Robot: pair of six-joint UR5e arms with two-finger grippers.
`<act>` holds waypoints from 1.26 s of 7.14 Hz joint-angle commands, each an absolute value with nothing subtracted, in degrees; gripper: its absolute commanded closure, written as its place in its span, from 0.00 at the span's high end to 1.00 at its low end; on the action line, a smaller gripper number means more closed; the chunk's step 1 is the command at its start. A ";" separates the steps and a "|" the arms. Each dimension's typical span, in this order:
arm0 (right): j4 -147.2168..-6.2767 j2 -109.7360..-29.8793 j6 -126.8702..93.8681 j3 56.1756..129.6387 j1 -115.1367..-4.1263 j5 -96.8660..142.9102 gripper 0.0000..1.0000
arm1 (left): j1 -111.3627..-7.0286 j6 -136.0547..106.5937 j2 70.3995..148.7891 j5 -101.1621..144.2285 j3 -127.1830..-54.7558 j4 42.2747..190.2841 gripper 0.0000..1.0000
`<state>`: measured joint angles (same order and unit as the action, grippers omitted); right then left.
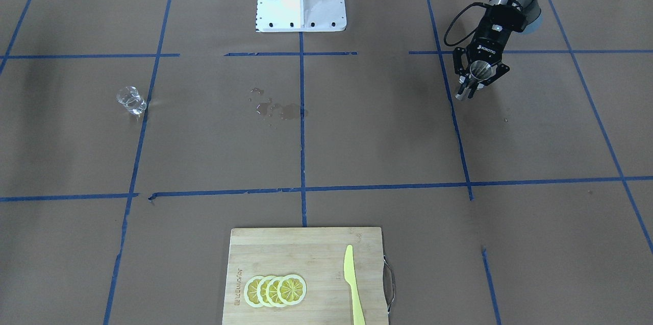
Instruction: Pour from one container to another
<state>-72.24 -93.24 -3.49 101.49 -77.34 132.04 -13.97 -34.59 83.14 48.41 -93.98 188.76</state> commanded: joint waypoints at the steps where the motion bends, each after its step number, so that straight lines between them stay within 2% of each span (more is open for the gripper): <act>1: -57.83 -95.08 -20.31 101.51 -69.91 130.97 1.00 | -15.28 -33.66 86.55 49.65 -94.66 188.27 0.00; 2: -52.35 -96.40 -22.65 101.43 -69.09 131.22 1.00 | -15.55 -33.66 86.75 50.79 -94.92 188.09 0.00; 4: -51.59 -96.07 -28.71 102.65 -65.77 131.40 1.00 | -15.47 -33.40 91.12 50.80 -94.75 186.78 0.00; 6: -42.42 -97.55 -35.90 104.24 -62.60 127.21 1.00 | -15.64 -33.49 95.26 50.80 -94.57 181.69 0.00; 7: -36.62 -99.82 -42.73 105.54 -56.75 119.09 1.00 | -15.64 -33.49 95.27 50.71 -94.22 181.67 0.00; 9: -34.28 -109.11 -54.90 116.22 -38.59 95.58 1.00 | -15.64 -33.57 95.36 50.71 -94.13 181.58 0.00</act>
